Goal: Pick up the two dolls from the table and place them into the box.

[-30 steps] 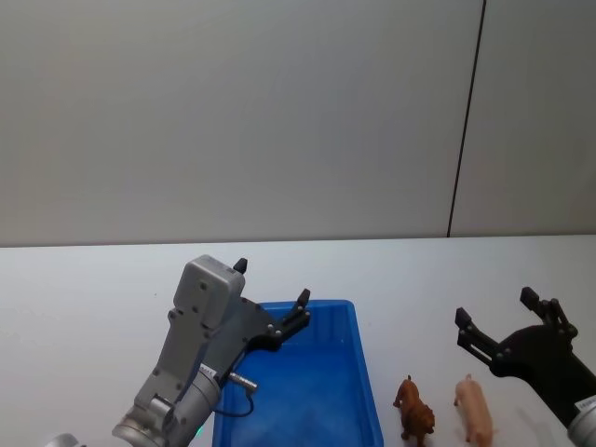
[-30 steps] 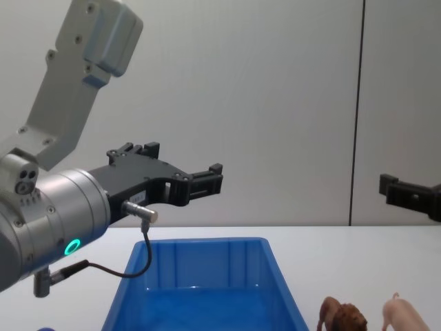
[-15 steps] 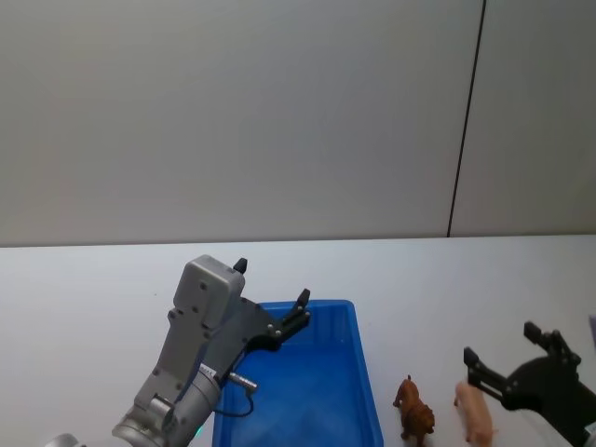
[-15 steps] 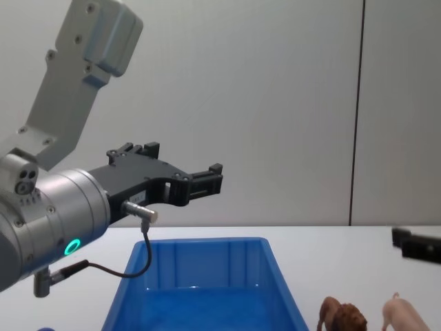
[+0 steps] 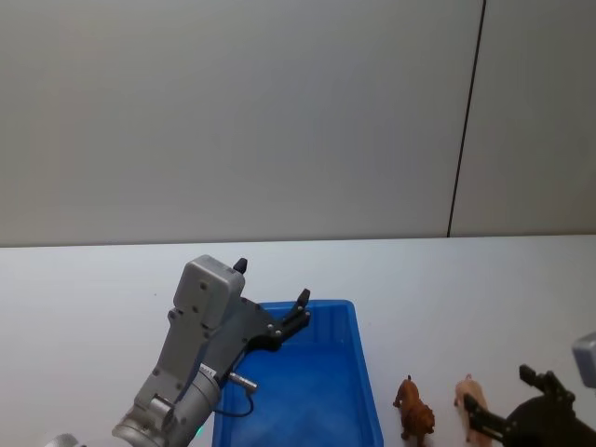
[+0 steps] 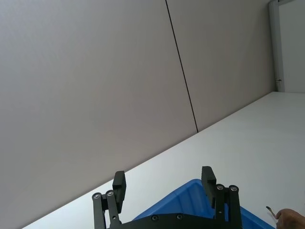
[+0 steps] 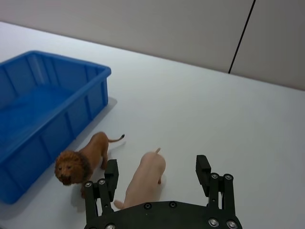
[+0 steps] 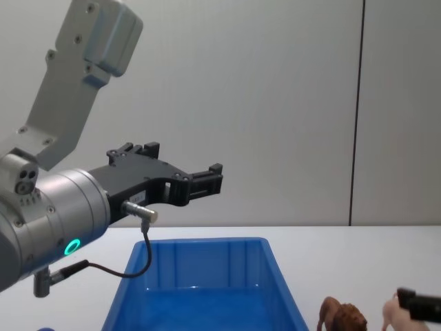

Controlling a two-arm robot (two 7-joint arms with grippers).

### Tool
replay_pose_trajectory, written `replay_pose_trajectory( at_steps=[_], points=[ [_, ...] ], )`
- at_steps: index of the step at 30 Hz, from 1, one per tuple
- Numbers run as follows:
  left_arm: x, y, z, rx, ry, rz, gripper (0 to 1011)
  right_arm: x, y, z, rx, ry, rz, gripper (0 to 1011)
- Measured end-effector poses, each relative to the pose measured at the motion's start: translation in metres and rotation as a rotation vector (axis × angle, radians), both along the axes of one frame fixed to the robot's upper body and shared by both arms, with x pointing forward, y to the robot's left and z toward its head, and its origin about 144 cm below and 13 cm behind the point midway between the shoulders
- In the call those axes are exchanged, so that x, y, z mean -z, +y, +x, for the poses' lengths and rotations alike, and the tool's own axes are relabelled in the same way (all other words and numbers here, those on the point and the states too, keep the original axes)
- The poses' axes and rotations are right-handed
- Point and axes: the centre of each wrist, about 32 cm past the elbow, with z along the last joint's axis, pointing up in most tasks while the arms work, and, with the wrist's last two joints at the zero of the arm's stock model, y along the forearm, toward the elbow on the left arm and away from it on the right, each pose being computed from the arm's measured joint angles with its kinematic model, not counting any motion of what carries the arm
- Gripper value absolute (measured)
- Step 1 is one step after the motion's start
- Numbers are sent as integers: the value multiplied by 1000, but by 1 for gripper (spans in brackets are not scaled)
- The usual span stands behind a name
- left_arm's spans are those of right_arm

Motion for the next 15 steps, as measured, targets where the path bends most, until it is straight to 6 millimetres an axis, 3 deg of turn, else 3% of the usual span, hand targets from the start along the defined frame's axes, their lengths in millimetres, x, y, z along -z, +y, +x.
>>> replay_pose_trajectory(
  at_steps=[12, 15],
  points=[
    [0, 0, 0, 0, 0, 0, 1001, 16, 6, 2, -14, 83, -7, 1001],
    [0, 0, 0, 0, 0, 0, 1001, 20, 9, 4, -17, 104, -5, 960]
  ],
)
